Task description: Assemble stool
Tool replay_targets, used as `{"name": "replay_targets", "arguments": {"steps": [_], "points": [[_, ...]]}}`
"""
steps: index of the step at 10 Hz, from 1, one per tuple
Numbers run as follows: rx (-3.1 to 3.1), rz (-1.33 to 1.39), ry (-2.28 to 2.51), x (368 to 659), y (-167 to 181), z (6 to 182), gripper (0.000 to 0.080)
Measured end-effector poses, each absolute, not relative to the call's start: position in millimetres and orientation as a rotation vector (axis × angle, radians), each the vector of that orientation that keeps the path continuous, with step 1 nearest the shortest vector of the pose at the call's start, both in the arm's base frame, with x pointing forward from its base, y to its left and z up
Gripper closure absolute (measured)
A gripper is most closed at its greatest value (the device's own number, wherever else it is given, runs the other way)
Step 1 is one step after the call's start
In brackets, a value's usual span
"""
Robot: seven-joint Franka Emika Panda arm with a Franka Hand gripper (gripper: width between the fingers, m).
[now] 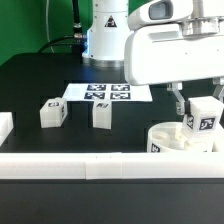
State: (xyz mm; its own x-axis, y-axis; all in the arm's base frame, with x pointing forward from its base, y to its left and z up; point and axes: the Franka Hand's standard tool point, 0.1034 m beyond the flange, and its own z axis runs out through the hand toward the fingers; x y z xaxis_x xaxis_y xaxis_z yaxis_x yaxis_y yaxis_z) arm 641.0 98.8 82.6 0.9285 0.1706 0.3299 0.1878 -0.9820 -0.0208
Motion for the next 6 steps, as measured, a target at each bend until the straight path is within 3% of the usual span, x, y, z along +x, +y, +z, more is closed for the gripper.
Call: {"name": "replay_targets", "arguments": {"steps": [4,5,6], "points": [[-3.028,-0.552,-0.280,640.9,98.8,82.9,0.0453],[-3.028,-0.548,-0.281,641.2,98.7,84.2,0.0274],[-3.028,-0.553,-0.279,642.0,98.0,86.4,0.0274]]}}
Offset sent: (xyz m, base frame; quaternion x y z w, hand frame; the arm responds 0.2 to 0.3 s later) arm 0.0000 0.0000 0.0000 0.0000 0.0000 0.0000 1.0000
